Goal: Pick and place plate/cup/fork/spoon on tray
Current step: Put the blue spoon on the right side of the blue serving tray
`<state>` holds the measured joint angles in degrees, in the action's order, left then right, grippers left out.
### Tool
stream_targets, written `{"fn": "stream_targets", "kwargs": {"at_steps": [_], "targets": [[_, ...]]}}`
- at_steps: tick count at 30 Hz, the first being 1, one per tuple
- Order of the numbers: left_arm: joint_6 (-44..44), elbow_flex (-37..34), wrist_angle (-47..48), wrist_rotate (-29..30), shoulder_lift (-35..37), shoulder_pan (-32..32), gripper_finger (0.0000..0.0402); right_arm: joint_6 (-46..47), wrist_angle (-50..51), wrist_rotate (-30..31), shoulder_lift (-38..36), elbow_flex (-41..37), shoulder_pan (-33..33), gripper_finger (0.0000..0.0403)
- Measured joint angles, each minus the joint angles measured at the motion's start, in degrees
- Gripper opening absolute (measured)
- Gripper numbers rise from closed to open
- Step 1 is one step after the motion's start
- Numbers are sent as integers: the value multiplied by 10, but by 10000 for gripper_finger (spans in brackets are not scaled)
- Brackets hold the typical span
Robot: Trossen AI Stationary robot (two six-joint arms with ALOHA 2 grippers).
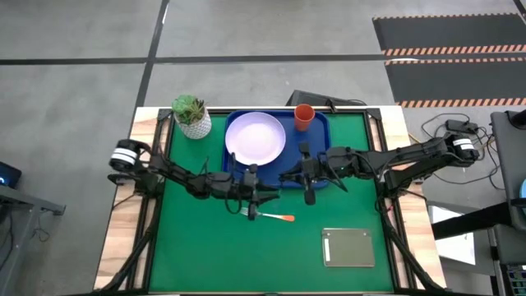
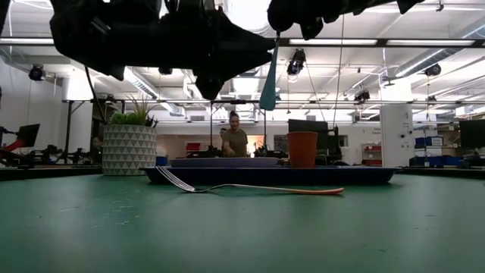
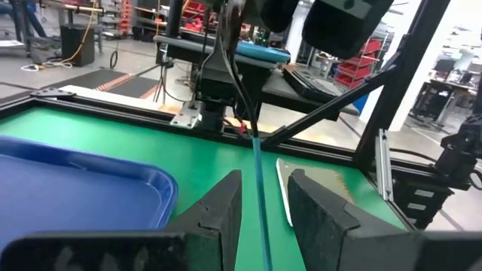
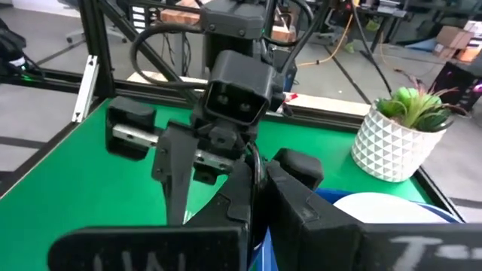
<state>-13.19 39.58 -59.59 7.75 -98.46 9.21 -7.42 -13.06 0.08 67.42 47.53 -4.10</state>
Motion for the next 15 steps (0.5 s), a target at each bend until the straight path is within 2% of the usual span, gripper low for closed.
{"fn": "stream_targets", "kwargs": {"at_steps": [9, 12, 15], "targets": [[0, 27, 0, -1, -34, 0, 86, -13, -22, 0, 2, 1, 0, 13], [2, 27, 0, -1, -34, 0, 62, -15, -22, 0, 2, 1, 0, 13], [2, 27, 1, 0, -34, 0, 19, -16, -22, 0, 2, 1, 0, 13]]}}
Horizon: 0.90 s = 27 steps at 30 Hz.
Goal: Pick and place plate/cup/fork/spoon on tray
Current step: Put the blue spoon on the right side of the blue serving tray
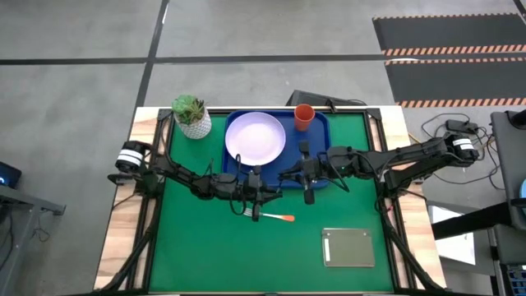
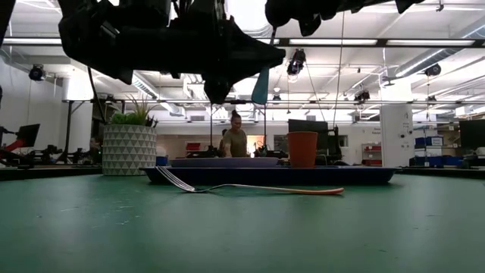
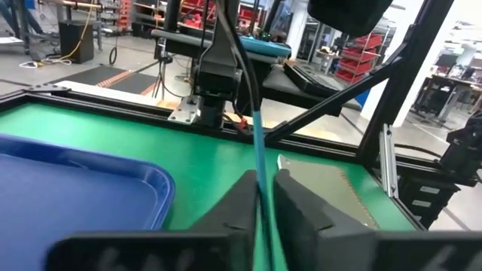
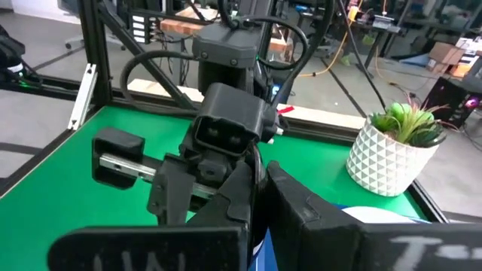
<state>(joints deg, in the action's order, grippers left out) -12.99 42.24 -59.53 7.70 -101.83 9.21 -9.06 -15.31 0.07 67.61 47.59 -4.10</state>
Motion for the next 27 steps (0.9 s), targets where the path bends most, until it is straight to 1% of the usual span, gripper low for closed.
{"fn": "stream_targets", "kwargs": {"at_steps": [2, 5, 9, 13, 17, 20, 22, 25, 27], "targets": [[0, 0, 0, 1, 0, 0, 6, -2, 0, 0, 0, 0, 0, 13], [1, 0, 0, 5, 0, 0, 2, -4, 0, 0, 0, 0, 0, 13], [23, -1, -2, 32, 0, 1, 1, 0, -3, 2, 0, 0, 0, 25], [45, -1, -21, 39, 1, 4, 0, 7, -7, 31, 0, 0, 0, 72], [61, -3, -36, 71, 1, 5, 0, 9, -10, 53, -8, 0, 0, 126], [78, -3, -35, 113, 4, 6, 0, 19, -16, 67, -30, 0, 0, 157], [100, -4, -35, 155, 8, 8, 0, 39, -10, 80, -52, 0, 0, 171], [144, -4, -35, 220, 17, 14, 0, 68, 23, 97, -79, 0, 0, 183], [169, -2, -35, 243, 25, 15, 1, 89, 52, 111, -90, 0, 0, 185]]}}
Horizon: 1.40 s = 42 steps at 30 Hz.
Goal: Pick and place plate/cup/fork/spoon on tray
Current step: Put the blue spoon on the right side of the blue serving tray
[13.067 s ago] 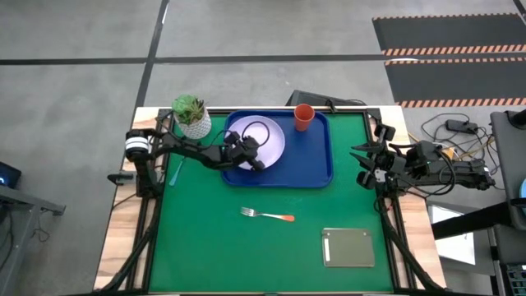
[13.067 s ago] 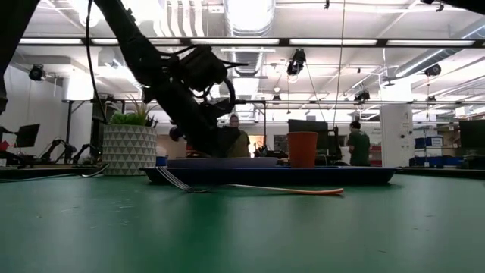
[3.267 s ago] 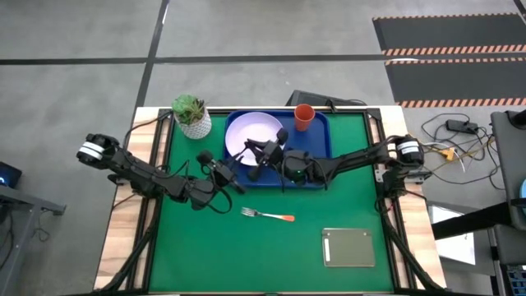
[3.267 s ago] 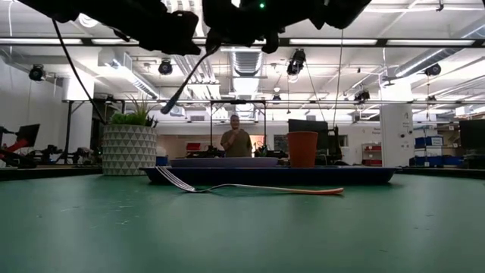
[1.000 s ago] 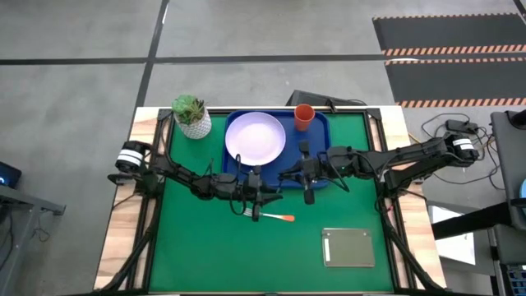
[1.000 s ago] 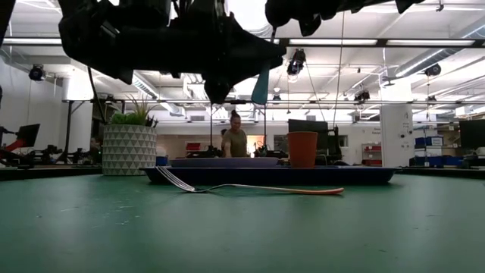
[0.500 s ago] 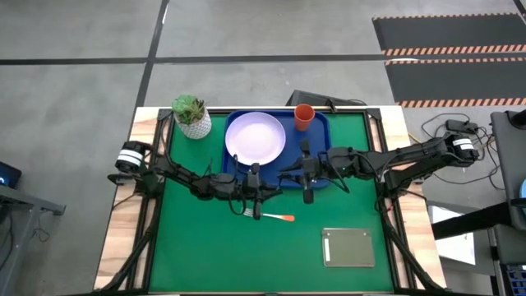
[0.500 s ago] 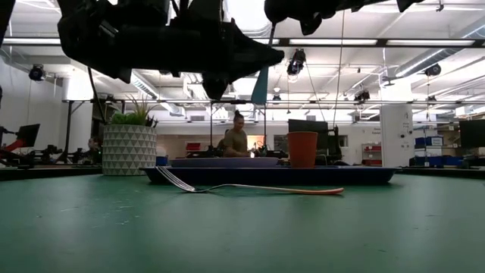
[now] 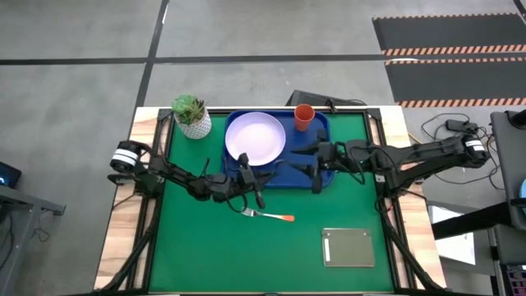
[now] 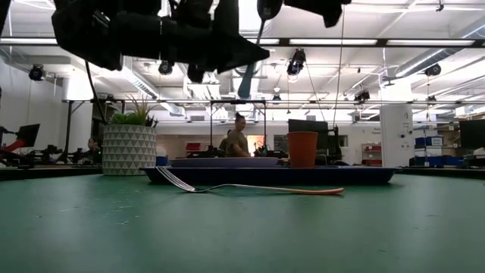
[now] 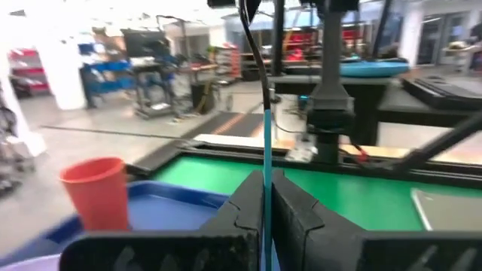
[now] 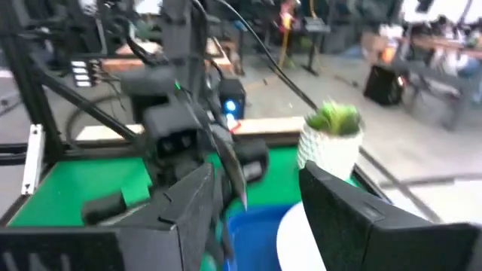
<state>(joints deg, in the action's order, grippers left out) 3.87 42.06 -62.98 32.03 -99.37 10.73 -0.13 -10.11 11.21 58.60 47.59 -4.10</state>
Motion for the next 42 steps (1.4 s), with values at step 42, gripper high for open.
{"fn": "stream_targets", "kwargs": {"at_steps": [42], "targets": [[57, -75, -121, 106, 55, 3, 0, 68, -178, 56, 11, -136, -2, 153]]}}
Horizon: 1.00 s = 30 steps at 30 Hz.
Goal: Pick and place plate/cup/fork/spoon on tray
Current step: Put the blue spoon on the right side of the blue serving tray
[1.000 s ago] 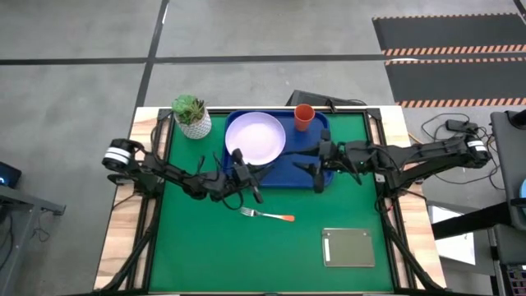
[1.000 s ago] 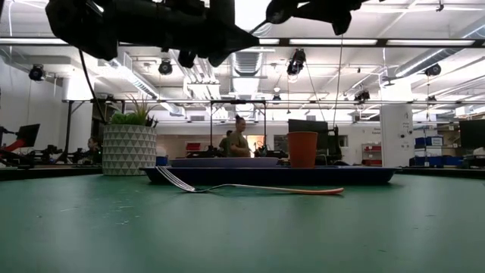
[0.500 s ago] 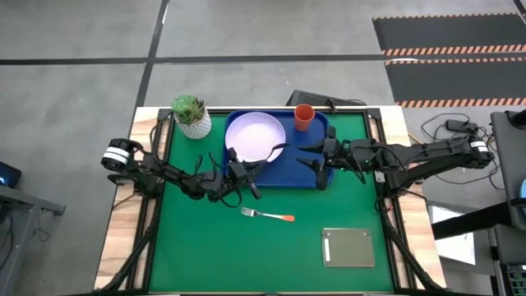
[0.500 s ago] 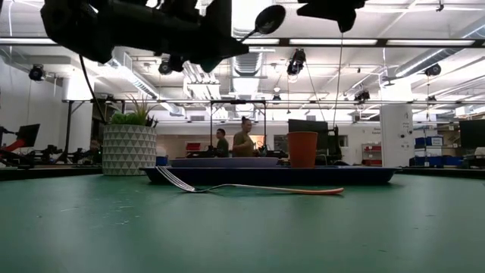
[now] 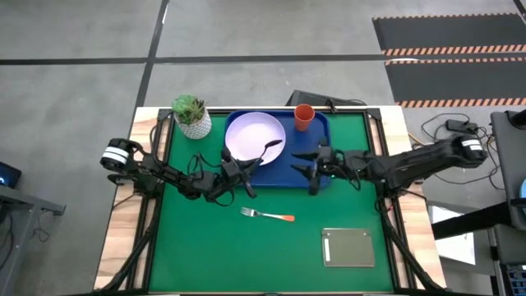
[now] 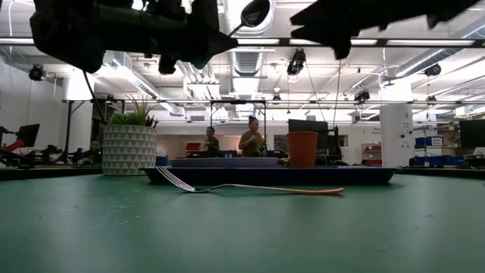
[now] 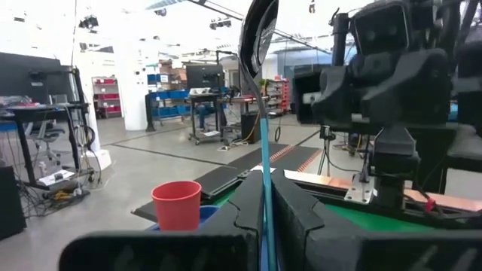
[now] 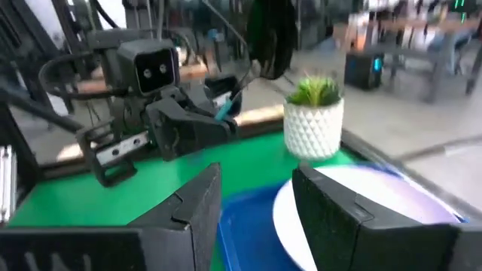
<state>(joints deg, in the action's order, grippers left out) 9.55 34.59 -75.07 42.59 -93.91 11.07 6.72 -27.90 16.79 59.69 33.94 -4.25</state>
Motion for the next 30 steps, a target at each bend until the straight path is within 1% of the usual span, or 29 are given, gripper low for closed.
{"fn": "stream_targets", "kwargs": {"at_steps": [3, 5, 7, 9, 12, 15, 17, 21, 23, 25, 30], "targets": [[4, 0, 0, 0, 0, 0, 0, -17, -204, 21, 68, -40, 0, 153], [4, 0, 0, 0, 0, -1, 0, -30, -333, 27, 125, -50, 0, 153], [13, 0, 0, 0, 0, -1, 0, -40, -423, 29, 179, -50, 0, 153], [42, 3, -2, 0, 0, -2, 0, -43, -465, 29, 226, -32, 1, 152], [101, 18, -15, -1, 0, -8, 0, -52, -474, 33, 278, 10, 5, 152], [140, 31, -12, 0, 0, -13, 0, -83, -474, 75, 317, 54, 5, 151], [161, 34, -12, 0, 0, -14, 0, -96, -475, 89, 332, 77, 5, 148], [169, 34, -10, 2, 0, -15, 0, -98, -475, 89, 343, 104, 4, 138], [175, 34, -10, 3, 0, -17, 0, -98, -476, 91, 342, 109, 5, 132], [179, 34, -10, 5, 0, -19, 0, -93, -476, 104, 339, 110, 5, 126], [179, 34, -10, 8, -1, -24, 0, -93, -476, 104, 341, 121, 5, 110]]}}
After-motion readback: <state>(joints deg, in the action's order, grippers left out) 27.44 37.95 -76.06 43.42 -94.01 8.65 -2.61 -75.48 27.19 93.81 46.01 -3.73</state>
